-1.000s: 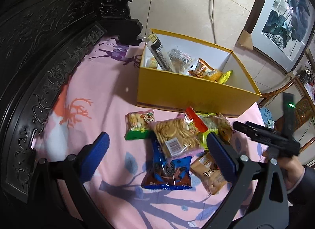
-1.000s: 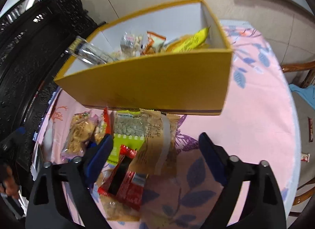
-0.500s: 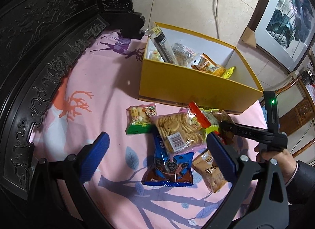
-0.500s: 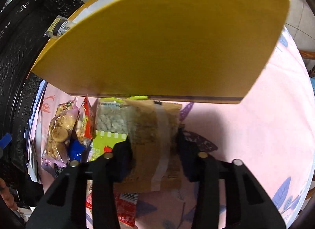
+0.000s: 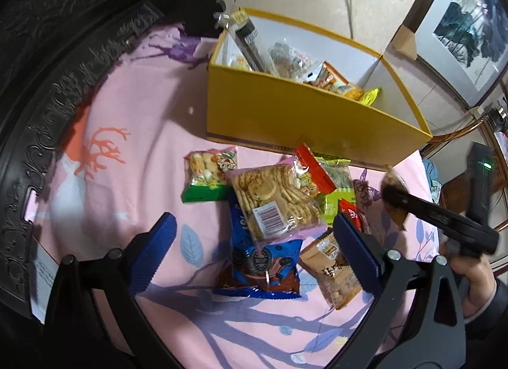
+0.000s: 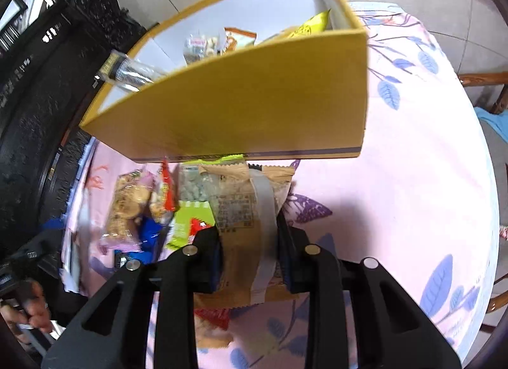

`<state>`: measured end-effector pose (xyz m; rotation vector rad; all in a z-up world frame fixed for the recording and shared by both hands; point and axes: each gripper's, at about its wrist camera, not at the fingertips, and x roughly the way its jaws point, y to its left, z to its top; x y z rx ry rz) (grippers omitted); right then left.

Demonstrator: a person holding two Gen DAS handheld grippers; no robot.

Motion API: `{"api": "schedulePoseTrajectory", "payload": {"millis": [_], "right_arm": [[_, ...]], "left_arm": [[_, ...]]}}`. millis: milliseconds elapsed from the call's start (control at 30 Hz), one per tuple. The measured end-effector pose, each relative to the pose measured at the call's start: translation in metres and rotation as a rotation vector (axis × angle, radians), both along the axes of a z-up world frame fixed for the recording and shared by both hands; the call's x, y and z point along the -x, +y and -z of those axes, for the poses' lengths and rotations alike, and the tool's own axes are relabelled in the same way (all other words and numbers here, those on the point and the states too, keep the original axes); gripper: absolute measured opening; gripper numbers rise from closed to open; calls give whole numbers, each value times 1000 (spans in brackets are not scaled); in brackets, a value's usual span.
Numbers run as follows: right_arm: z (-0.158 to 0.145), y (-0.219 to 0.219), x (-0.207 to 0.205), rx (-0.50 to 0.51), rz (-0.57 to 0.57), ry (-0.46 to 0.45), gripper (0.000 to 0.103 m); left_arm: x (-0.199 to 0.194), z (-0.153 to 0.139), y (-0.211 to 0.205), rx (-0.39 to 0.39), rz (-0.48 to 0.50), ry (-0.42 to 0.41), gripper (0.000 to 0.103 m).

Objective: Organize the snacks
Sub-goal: 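Grasp the barcoded cookie bag with the left tool while the right tool holds the pastry, then carry the cookie bag and pastry into the yellow box and open both tools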

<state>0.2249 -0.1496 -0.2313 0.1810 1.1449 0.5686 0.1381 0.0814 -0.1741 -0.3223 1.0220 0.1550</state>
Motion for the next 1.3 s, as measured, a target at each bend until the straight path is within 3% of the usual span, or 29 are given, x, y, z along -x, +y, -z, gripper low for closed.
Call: {"api": "schedulePoseTrajectory", "payload": {"millis": [367, 600, 667, 733, 900, 1300], "right_arm": [[-12, -17, 9, -57, 40, 28, 29], [-14, -17, 9, -66, 40, 25, 29], [-15, -16, 9, -68, 40, 24, 29], [-15, -16, 9, -71, 41, 25, 29], [-16, -16, 9, -71, 43, 20, 29], [-32, -17, 14, -88, 36, -13, 29]], "left_arm": [[-54, 39, -20, 21, -19, 124, 100], [-66, 65, -25, 29, -14, 207, 100], [-67, 67, -25, 35, -8, 205, 98], [-67, 69, -26, 42, 9, 199, 81], [-63, 67, -18, 53, 14, 171, 70], [-33, 34, -14, 60, 21, 54, 65]]}}
